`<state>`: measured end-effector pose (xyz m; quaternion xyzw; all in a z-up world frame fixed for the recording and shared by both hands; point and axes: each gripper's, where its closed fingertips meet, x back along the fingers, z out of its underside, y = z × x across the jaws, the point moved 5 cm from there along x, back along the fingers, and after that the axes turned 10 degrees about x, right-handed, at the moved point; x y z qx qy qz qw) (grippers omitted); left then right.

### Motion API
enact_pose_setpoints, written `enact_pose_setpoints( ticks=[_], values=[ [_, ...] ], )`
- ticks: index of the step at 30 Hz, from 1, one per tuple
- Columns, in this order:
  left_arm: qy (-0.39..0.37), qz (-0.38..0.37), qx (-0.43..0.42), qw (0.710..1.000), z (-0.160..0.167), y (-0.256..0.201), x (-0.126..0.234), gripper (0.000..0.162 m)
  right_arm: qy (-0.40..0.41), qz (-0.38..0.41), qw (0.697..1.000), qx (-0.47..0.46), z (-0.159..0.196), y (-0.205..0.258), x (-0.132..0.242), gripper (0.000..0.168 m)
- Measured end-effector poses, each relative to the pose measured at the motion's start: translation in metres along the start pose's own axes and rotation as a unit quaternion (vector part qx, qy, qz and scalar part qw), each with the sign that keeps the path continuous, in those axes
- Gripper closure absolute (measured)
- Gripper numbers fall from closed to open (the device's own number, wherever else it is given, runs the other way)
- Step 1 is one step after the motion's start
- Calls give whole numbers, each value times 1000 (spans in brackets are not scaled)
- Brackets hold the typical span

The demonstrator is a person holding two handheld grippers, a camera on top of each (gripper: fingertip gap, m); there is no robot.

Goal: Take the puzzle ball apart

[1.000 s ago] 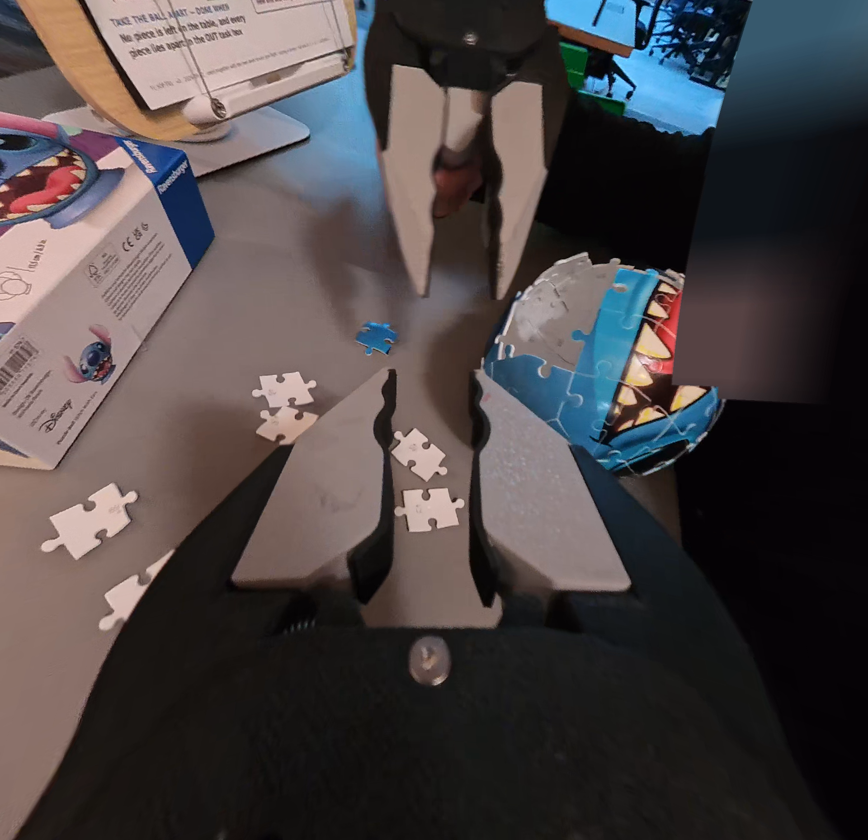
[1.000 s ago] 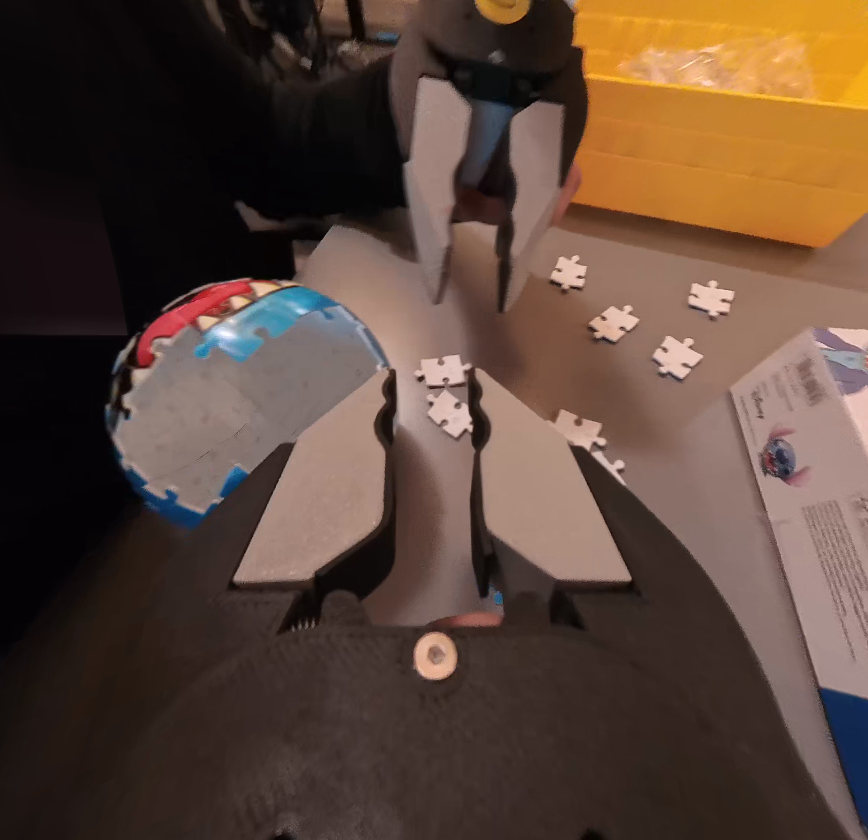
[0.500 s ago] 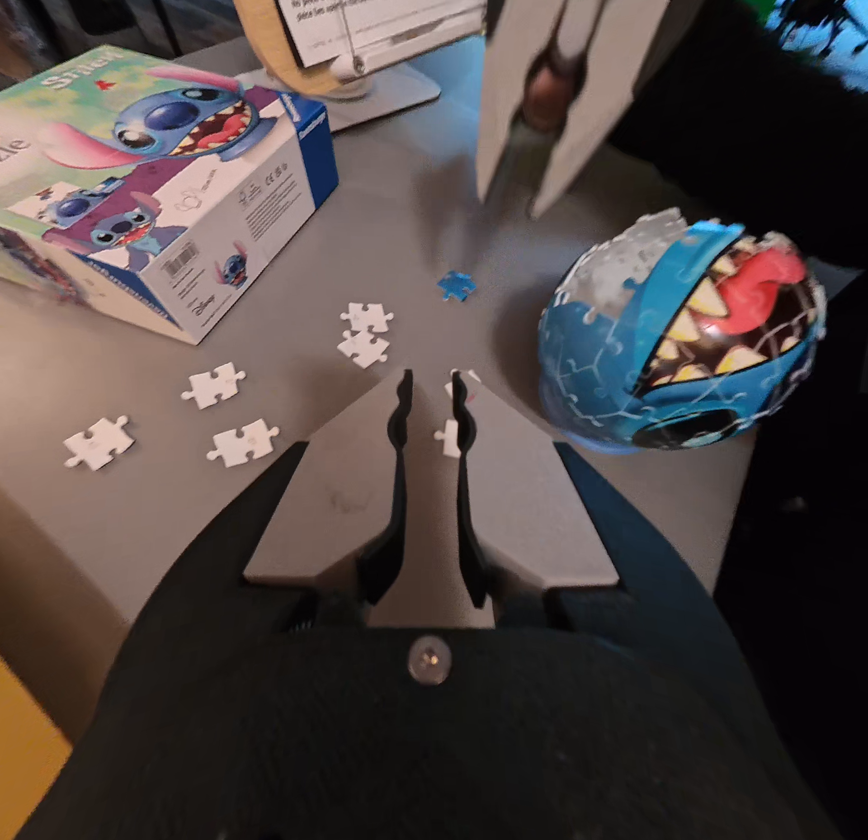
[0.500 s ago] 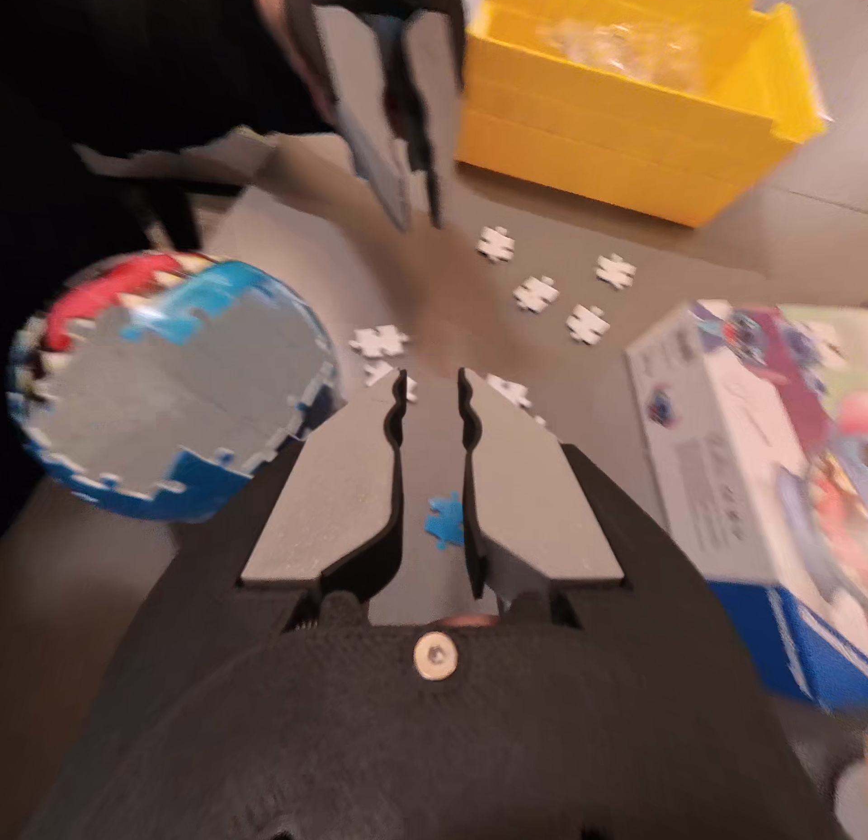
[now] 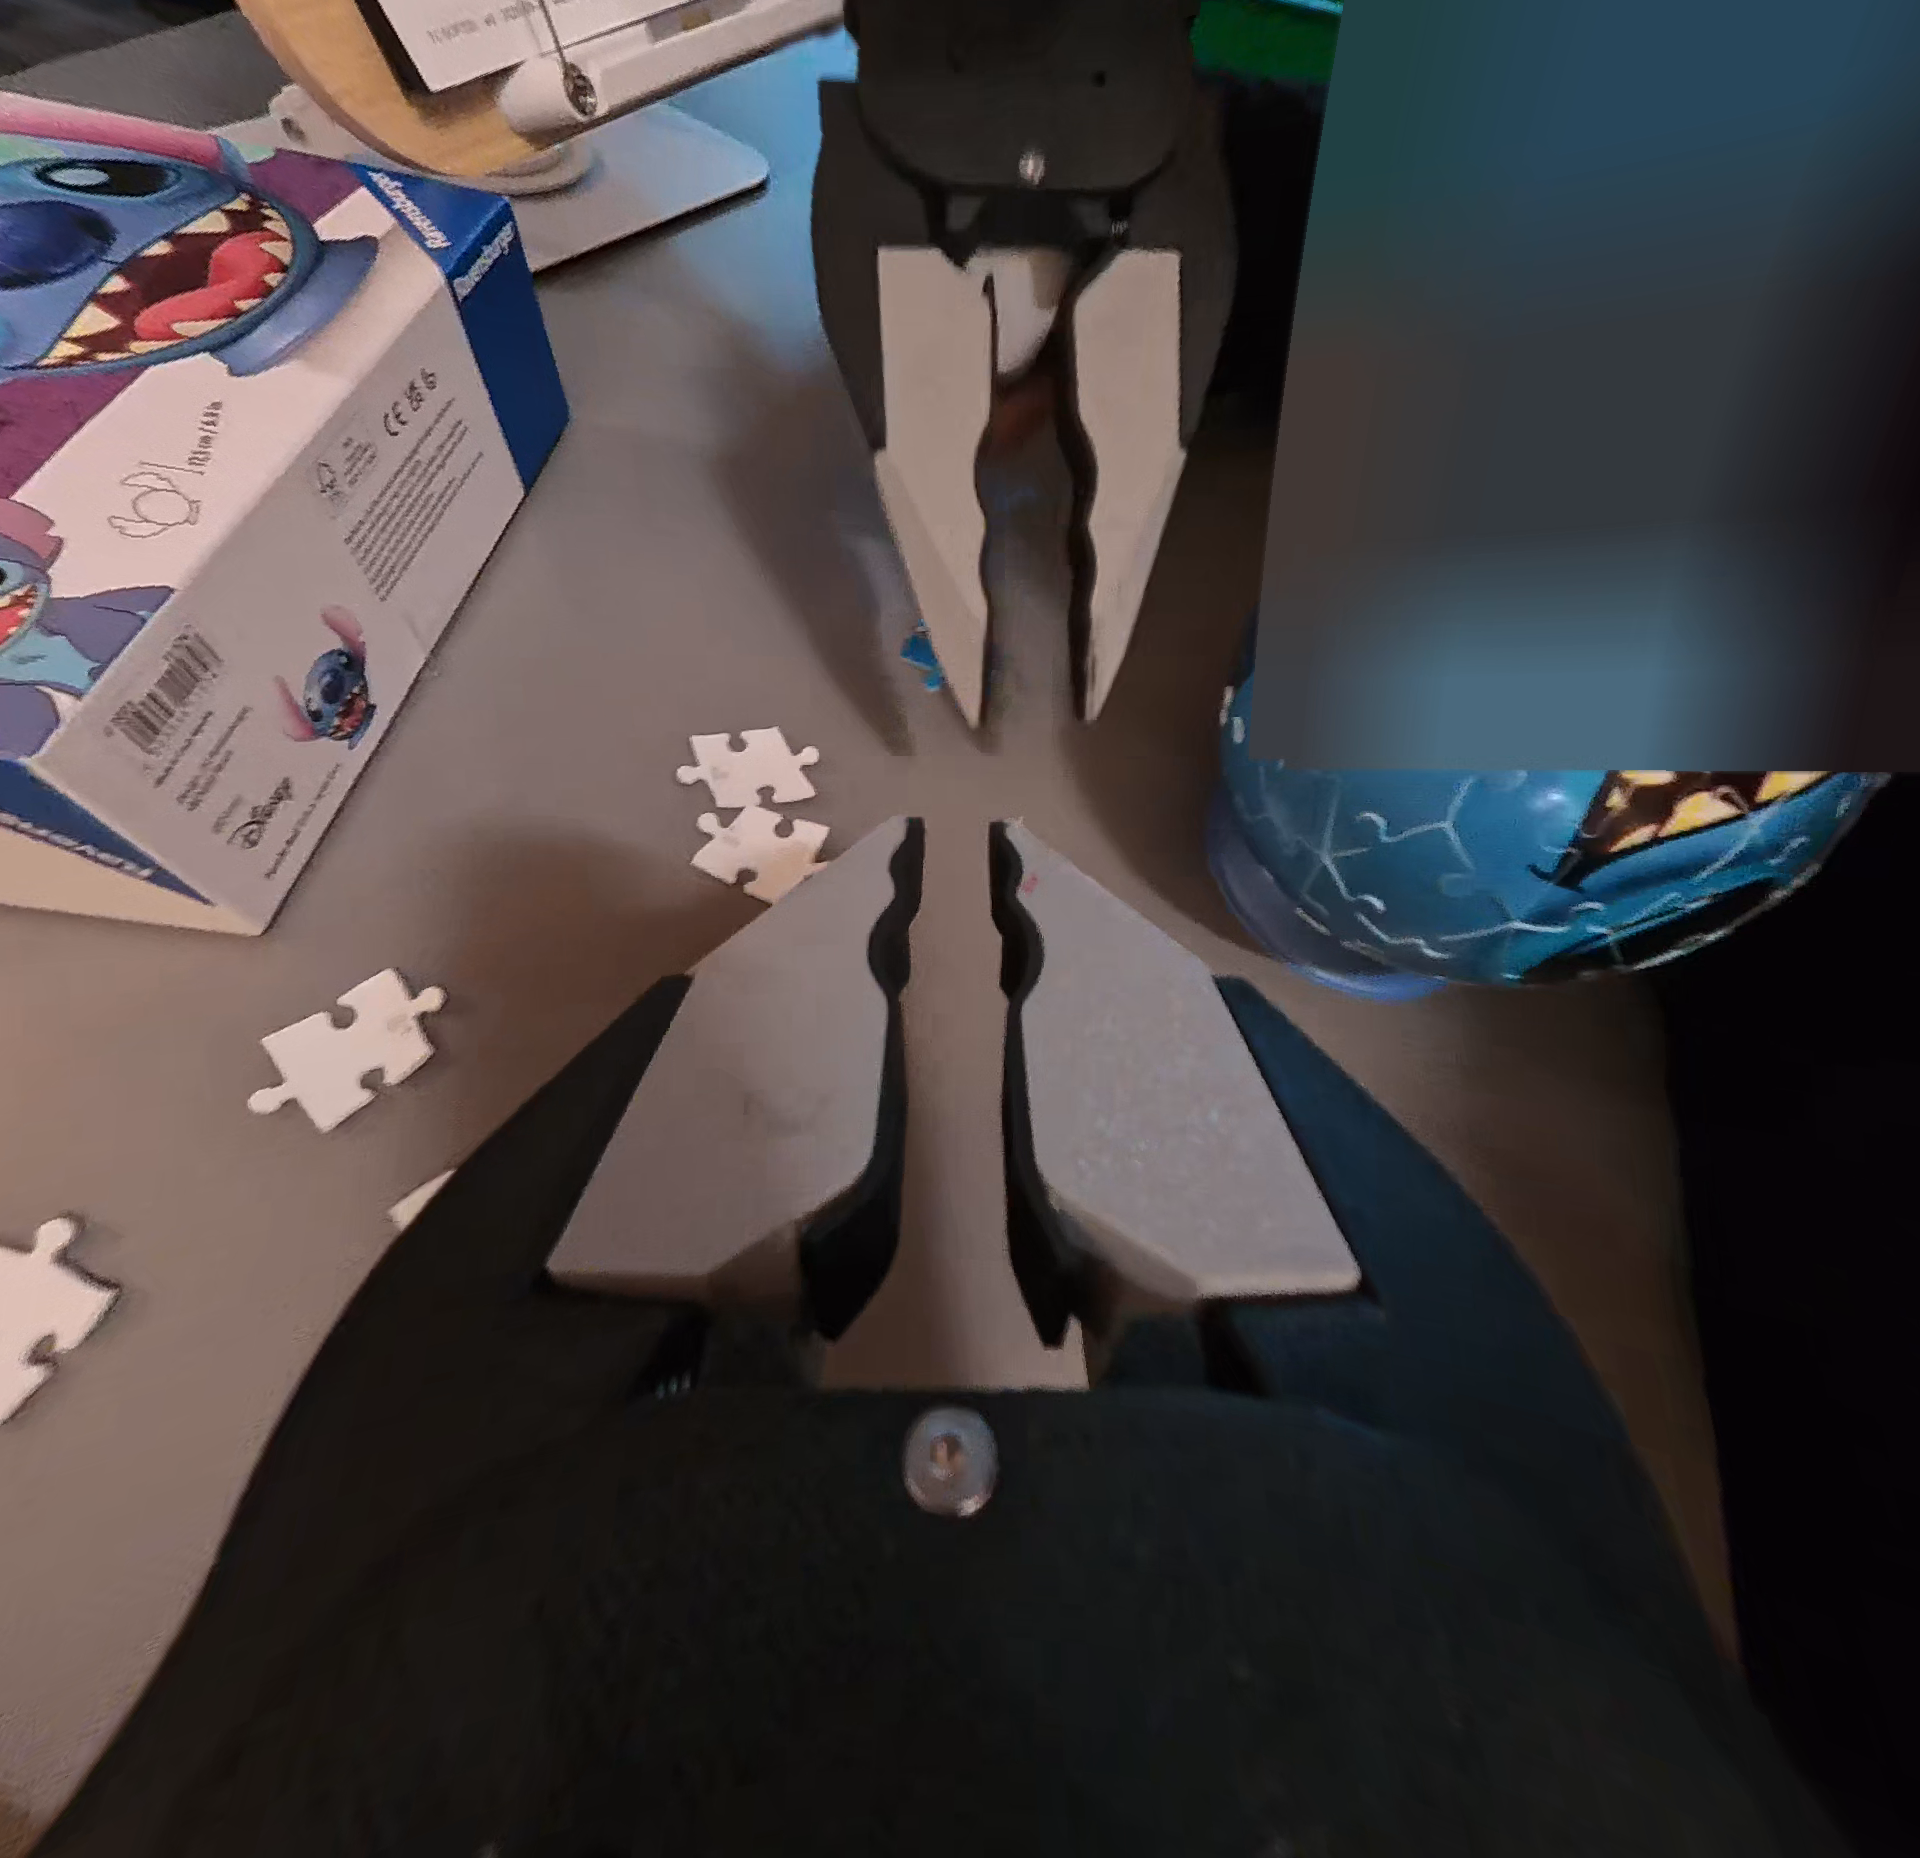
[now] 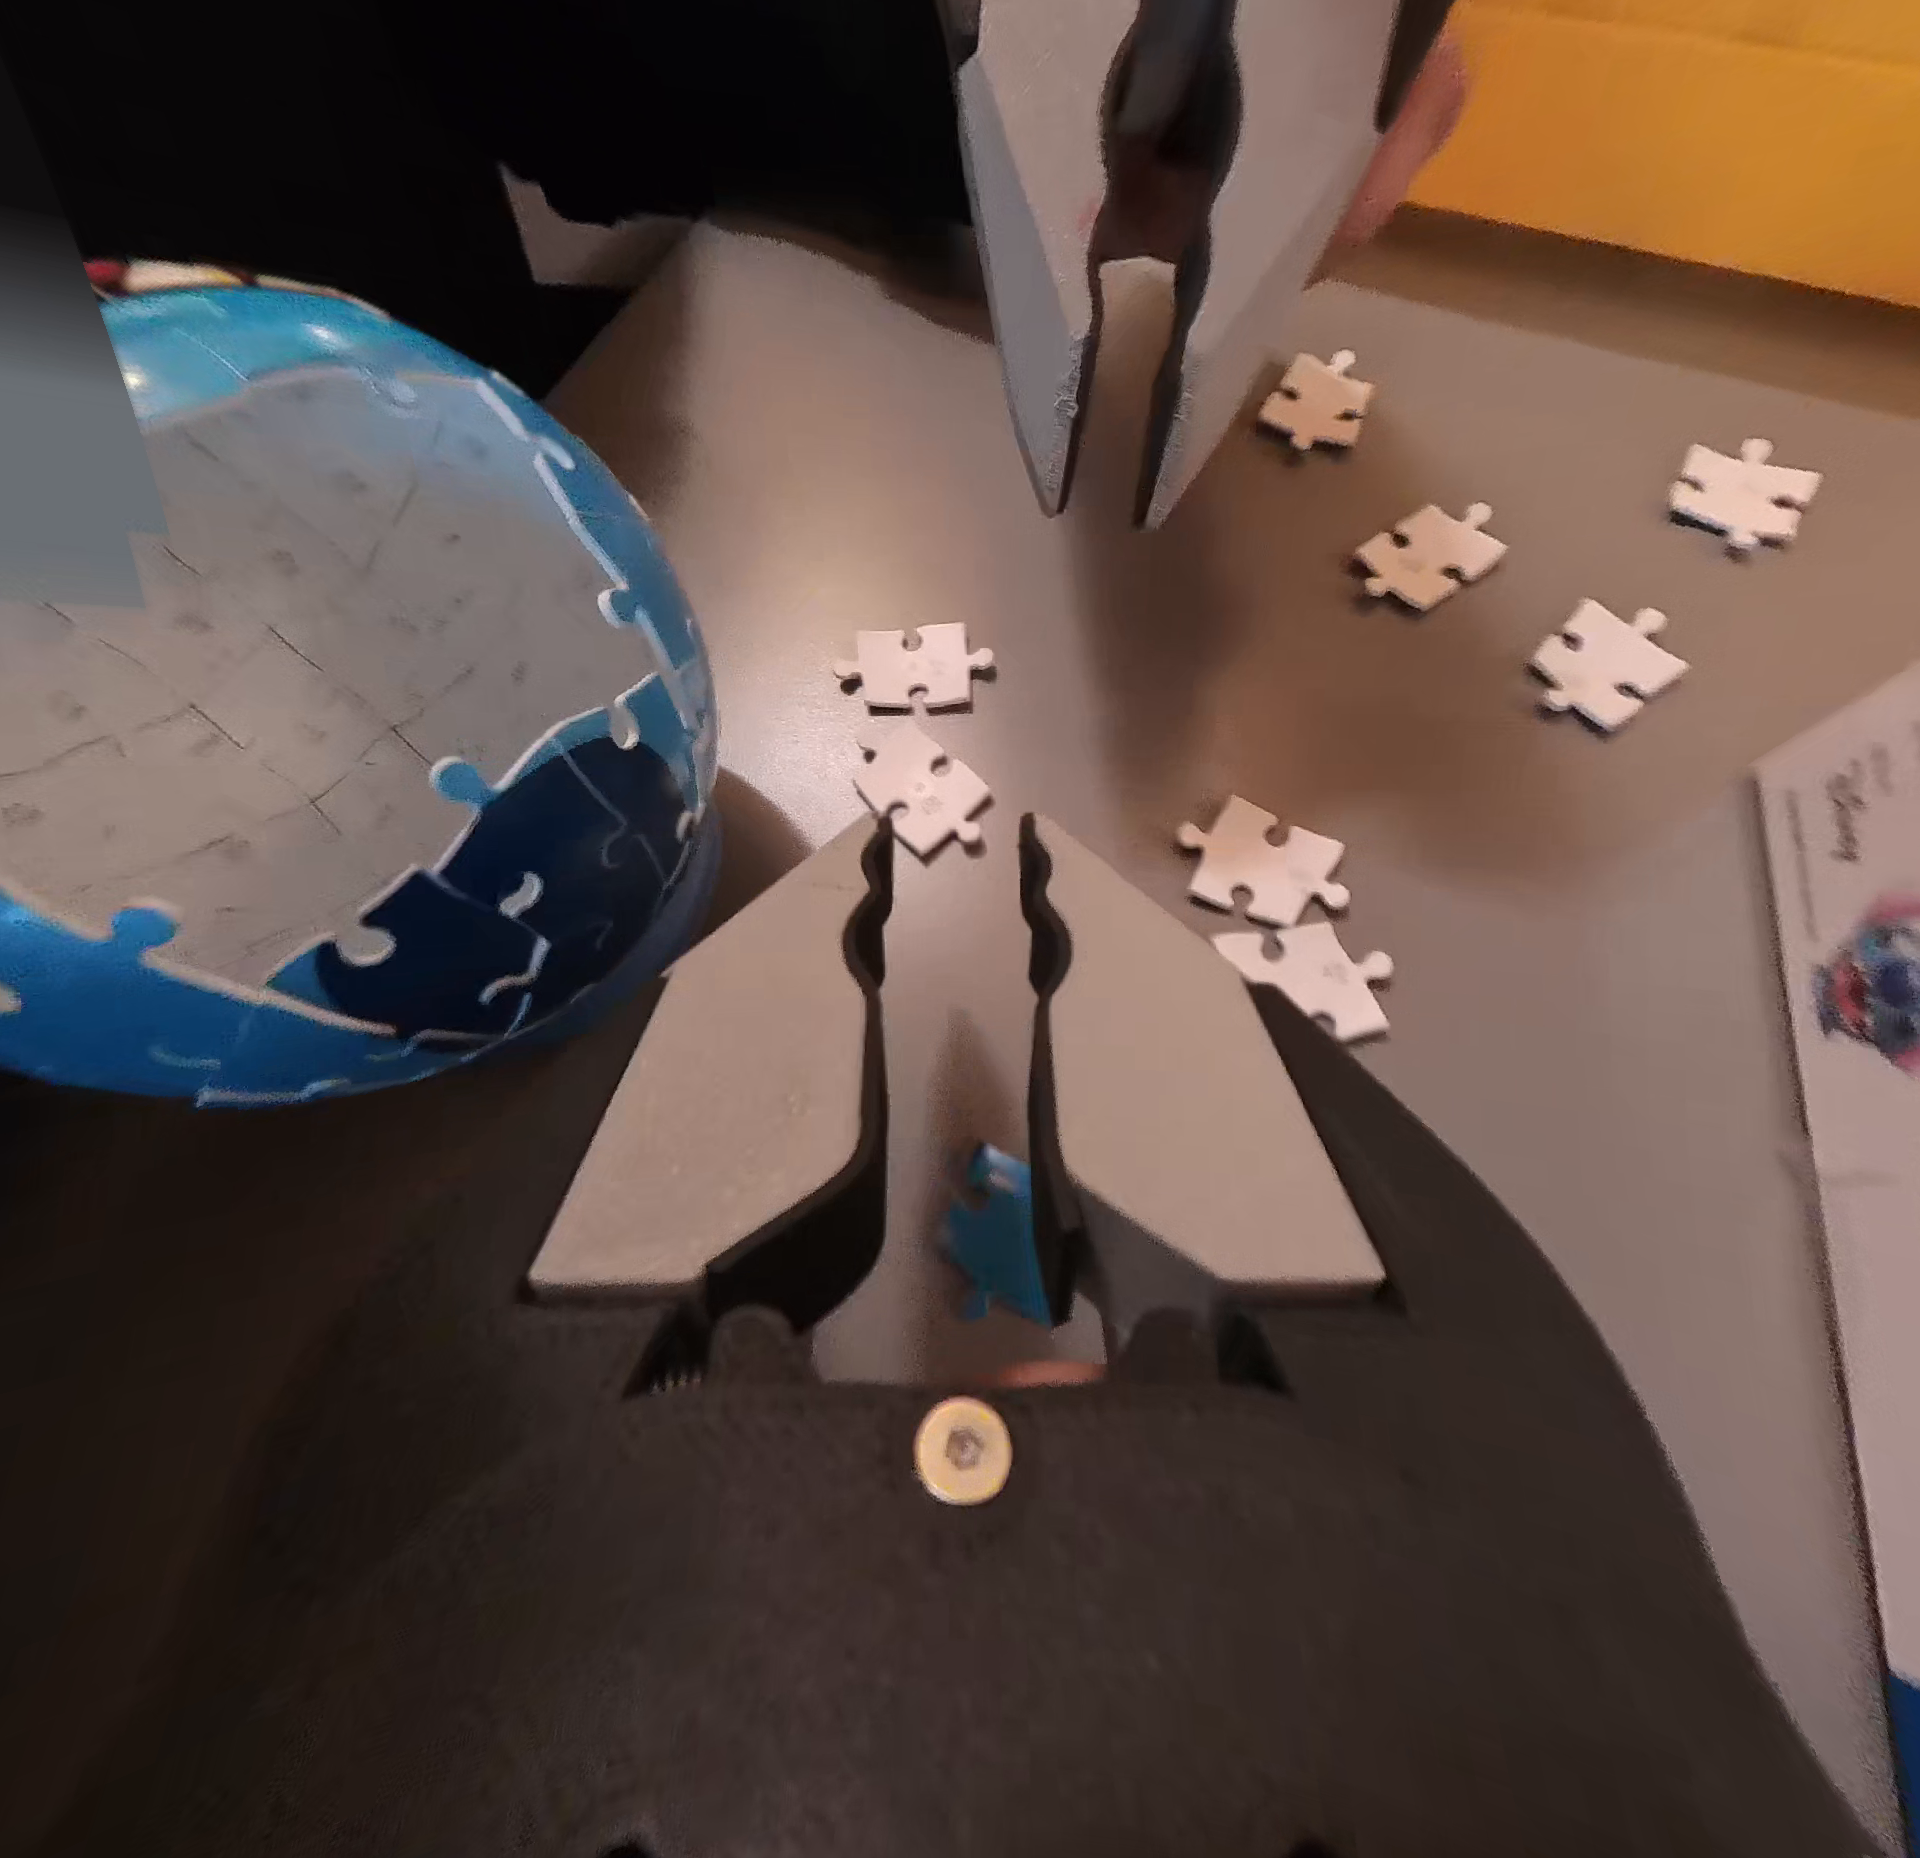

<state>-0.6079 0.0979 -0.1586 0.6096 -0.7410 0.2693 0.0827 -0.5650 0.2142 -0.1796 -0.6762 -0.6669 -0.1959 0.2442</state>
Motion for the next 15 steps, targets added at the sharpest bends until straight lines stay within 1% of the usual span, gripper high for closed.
enact_pose_setpoints(
  ticks=[4,6,8,11,13,15],
  values=[
    [4,4,2,1000,8,-3,-1,151,24,-14,999,26,0,2,-23,144],
    [19,-15,14,1000,13,3,-1,146,53,-1,998,30,4,-3,-25,144],
    [13,-48,20,999,14,13,3,146,59,34,998,16,3,-14,-13,143],
    [2,-89,28,996,14,25,8,148,-18,104,993,-43,-4,-35,17,149],
    [-3,-117,30,993,16,31,8,148,-68,148,982,-101,0,-46,37,149],
    [-14,-127,40,991,15,33,9,149,-60,171,973,-146,15,-48,46,140]
  ],
)
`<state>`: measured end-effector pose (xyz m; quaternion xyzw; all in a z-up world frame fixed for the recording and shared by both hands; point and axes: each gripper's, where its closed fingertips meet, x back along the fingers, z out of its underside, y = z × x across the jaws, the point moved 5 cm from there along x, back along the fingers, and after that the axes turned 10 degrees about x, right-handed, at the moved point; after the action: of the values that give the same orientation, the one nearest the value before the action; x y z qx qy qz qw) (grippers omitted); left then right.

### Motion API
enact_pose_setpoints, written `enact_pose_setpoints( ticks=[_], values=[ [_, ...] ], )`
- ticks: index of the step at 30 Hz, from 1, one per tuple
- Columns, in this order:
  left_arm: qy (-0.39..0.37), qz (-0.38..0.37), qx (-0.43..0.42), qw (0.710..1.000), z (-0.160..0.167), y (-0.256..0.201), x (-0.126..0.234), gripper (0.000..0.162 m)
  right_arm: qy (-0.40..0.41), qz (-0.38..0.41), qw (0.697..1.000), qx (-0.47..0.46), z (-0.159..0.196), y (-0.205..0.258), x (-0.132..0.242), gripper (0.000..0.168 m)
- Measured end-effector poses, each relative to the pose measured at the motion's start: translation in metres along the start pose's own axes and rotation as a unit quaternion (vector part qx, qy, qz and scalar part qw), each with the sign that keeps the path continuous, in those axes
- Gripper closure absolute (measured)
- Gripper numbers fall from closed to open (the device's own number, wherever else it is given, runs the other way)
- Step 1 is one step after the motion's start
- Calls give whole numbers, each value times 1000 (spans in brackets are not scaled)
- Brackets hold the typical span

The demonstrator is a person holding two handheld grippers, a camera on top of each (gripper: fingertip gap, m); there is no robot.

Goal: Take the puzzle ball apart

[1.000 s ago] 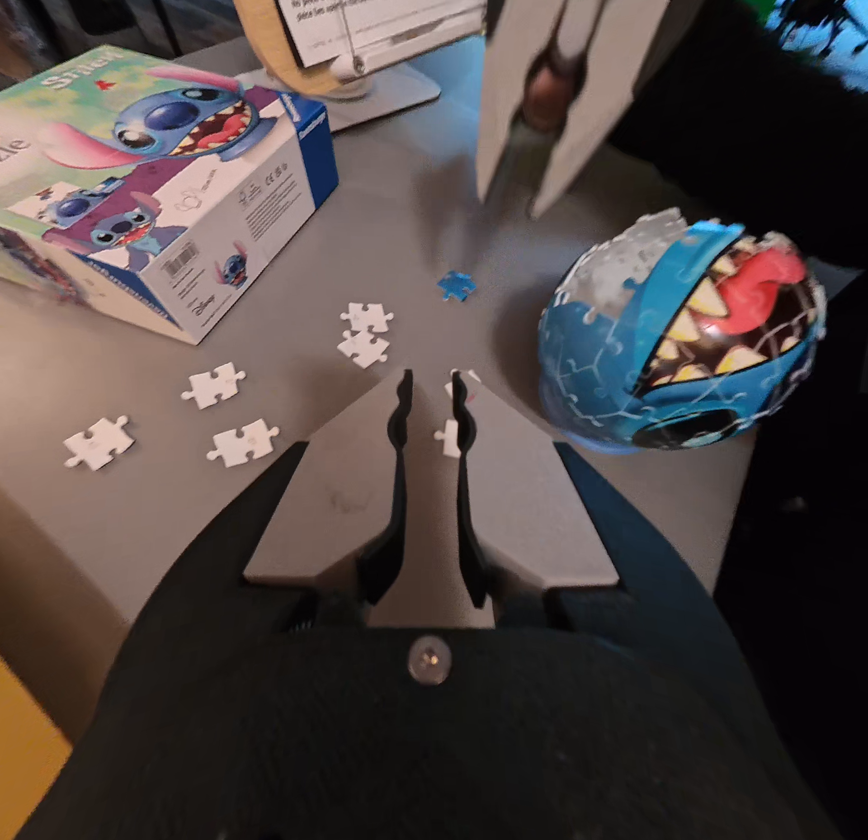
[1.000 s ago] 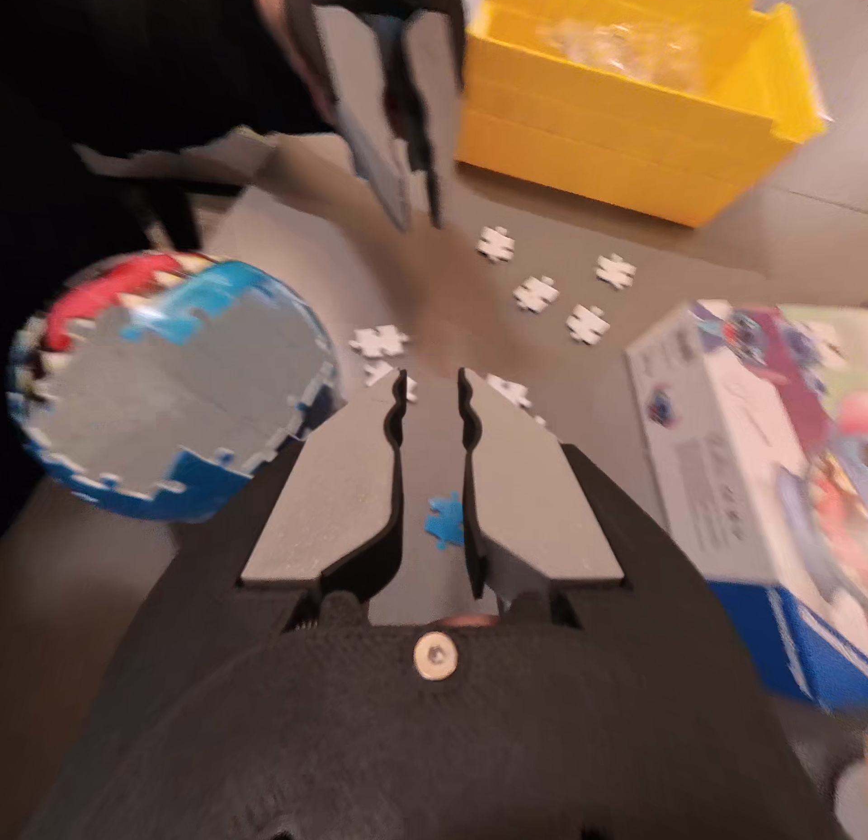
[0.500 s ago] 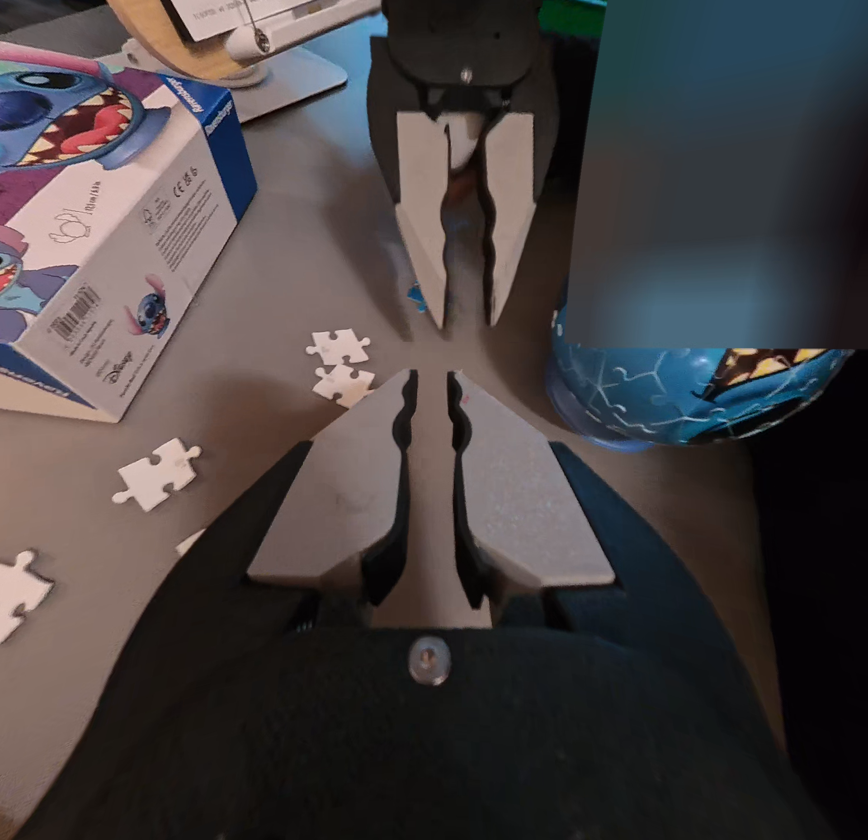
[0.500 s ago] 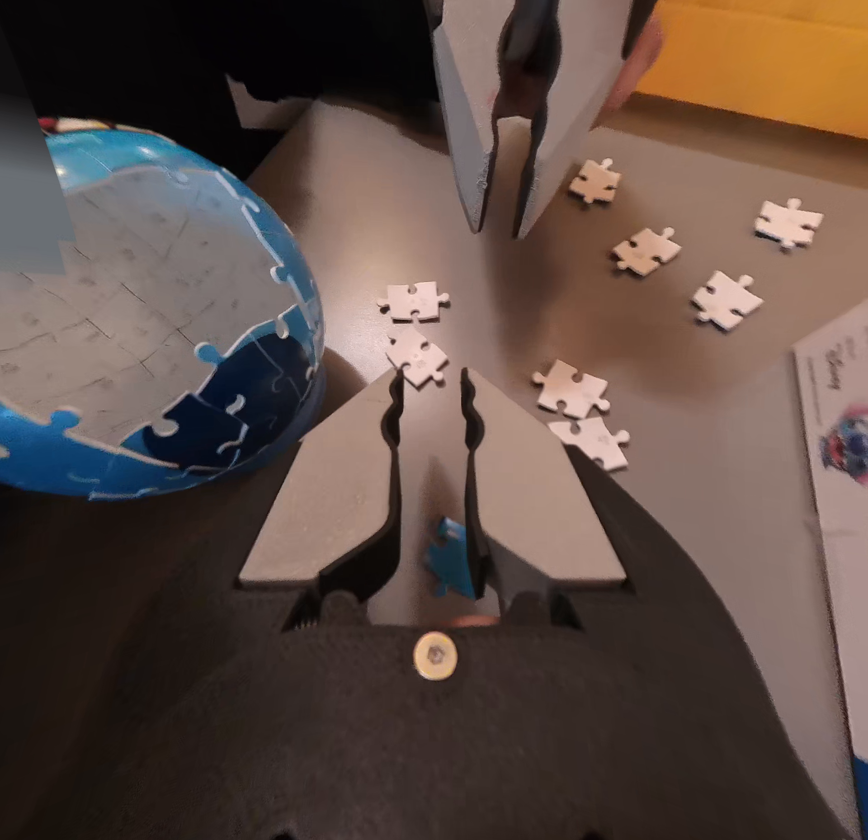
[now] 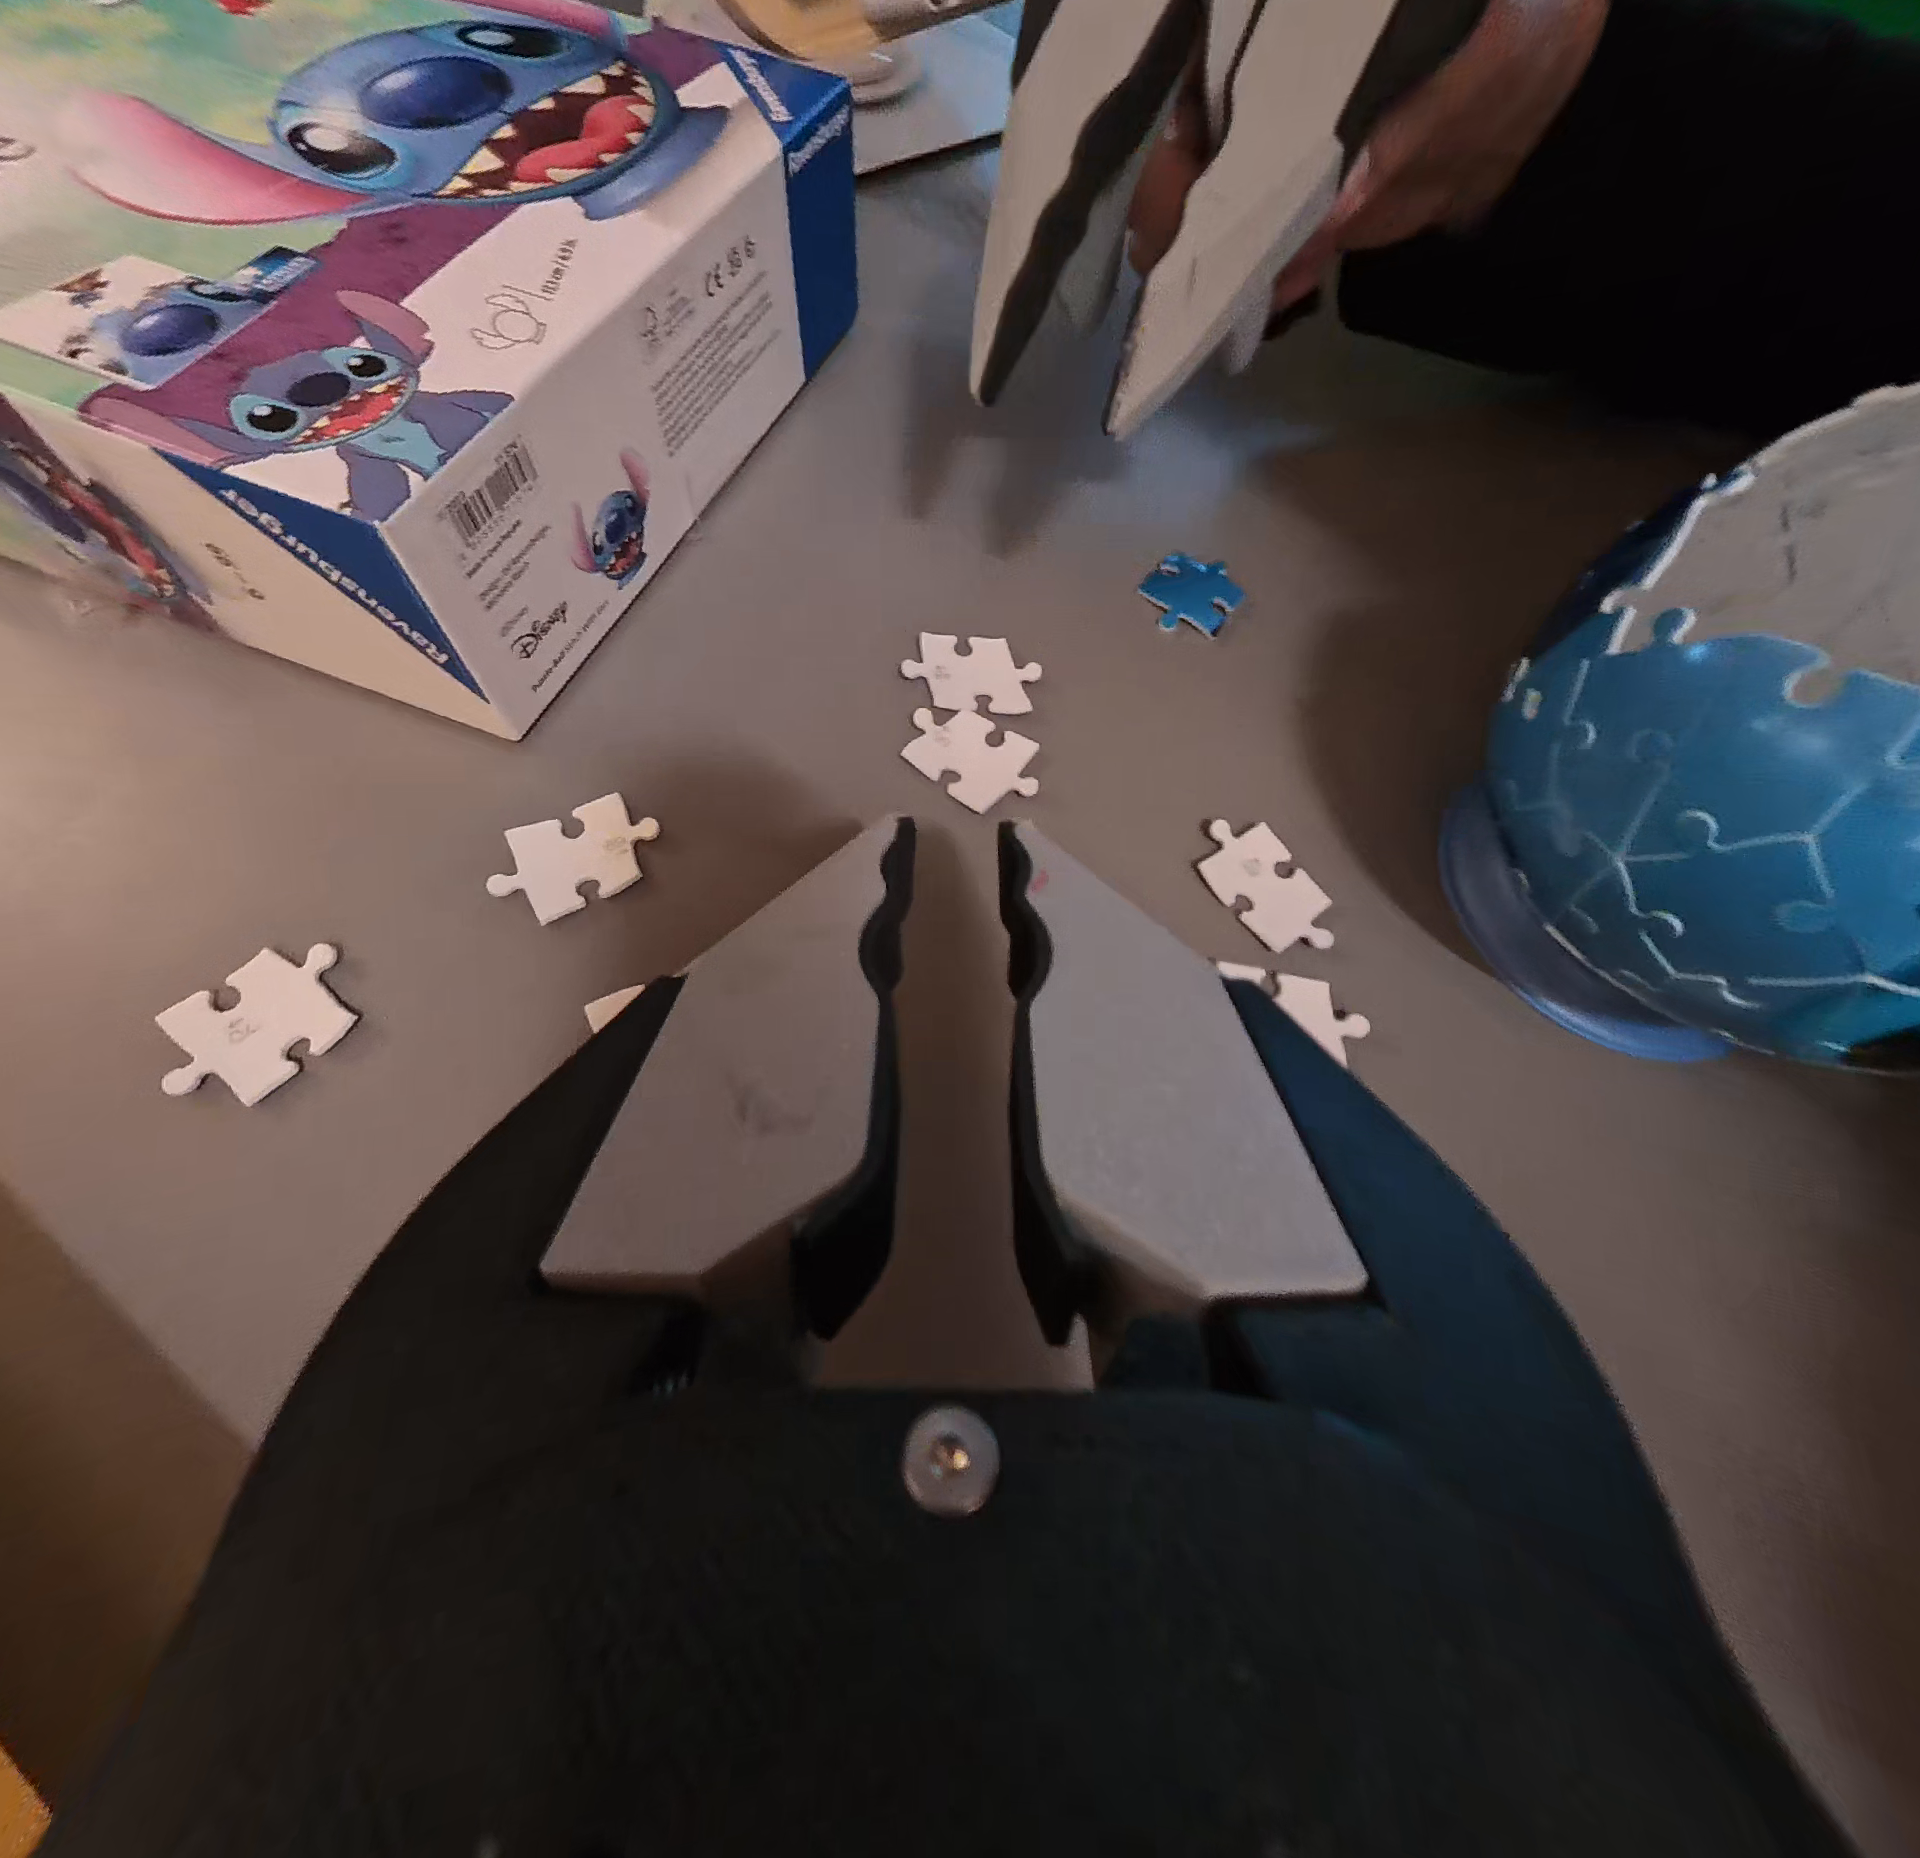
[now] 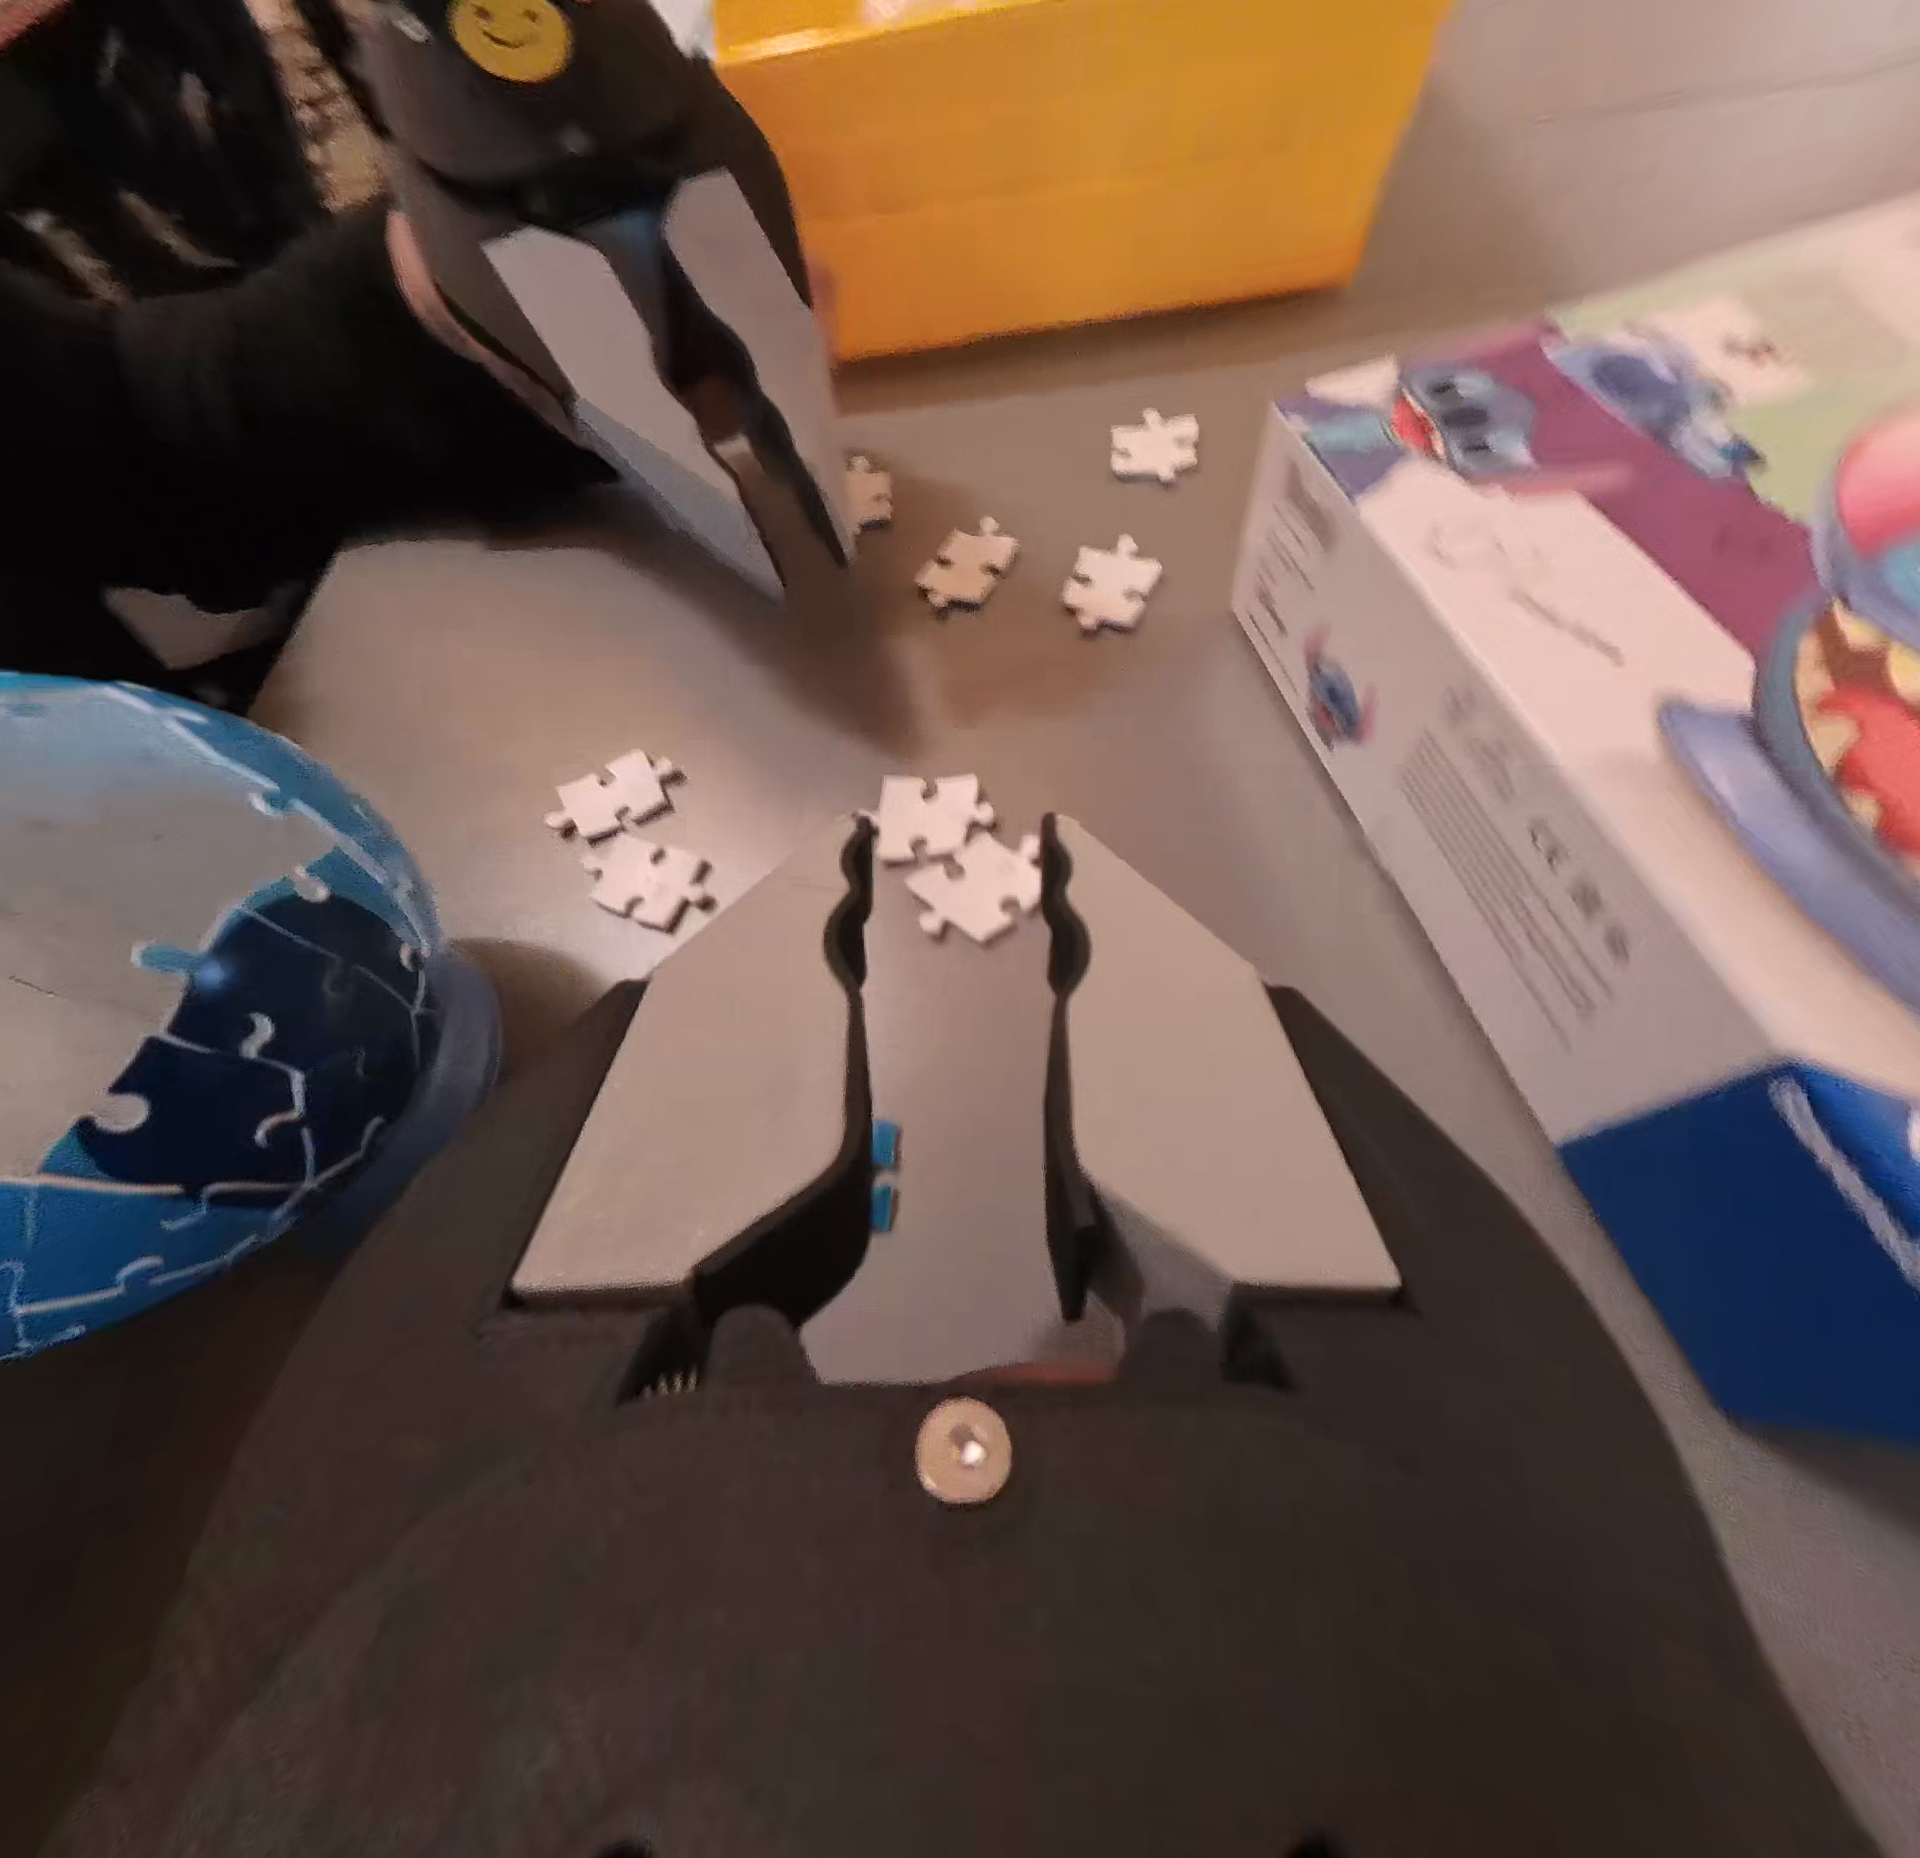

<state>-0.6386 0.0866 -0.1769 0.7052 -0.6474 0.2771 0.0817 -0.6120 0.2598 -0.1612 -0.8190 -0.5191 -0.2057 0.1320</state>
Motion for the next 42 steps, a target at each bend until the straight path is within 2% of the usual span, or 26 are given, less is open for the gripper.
enact_pose_setpoints(
  ticks=[4,7,12,18,20,21,25,28,31,33,34,37,40,42],
  values=[
    [-29,-28,11,999,-6,6,2,144,30,73,997,-19,21,0,11,129],
    [-74,-78,4,994,-16,15,13,146,80,73,994,1,32,14,16,119],
    [-101,-96,24,990,-22,23,26,148,124,54,988,72,42,44,23,125],
    [-70,-81,-1,994,-15,16,18,148,181,54,976,107,62,49,7,125],
    [-61,-94,-7,994,-12,20,16,149,174,44,979,99,63,49,4,141],
    [-56,-95,-9,994,-11,21,16,149,170,39,980,96,64,49,4,144],
    [-49,-102,-28,993,-9,21,14,151,142,37,987,69,63,46,3,144],
    [-40,-96,-65,992,-8,15,9,150,88,26,996,15,50,40,4,145],
    [-55,-72,-167,982,-11,-2,0,149,21,-8,999,-38,24,34,8,144],
    [-55,-69,-253,963,-17,-17,-10,144,-18,-48,995,-83,5,31,8,144],
    [-49,-81,-293,952,-20,-22,-16,145,-25,-44,994,-94,0,24,6,145],
    [-6,-77,-338,938,-17,-23,-39,140,58,18,996,-62,16,2,0,144],
    [64,-97,-264,958,-9,-3,-56,141,132,31,991,-19,34,3,-2,144],
    [71,-83,-219,969,-7,-1,-53,141,157,23,987,-2,40,8,-5,144]
  ],
)
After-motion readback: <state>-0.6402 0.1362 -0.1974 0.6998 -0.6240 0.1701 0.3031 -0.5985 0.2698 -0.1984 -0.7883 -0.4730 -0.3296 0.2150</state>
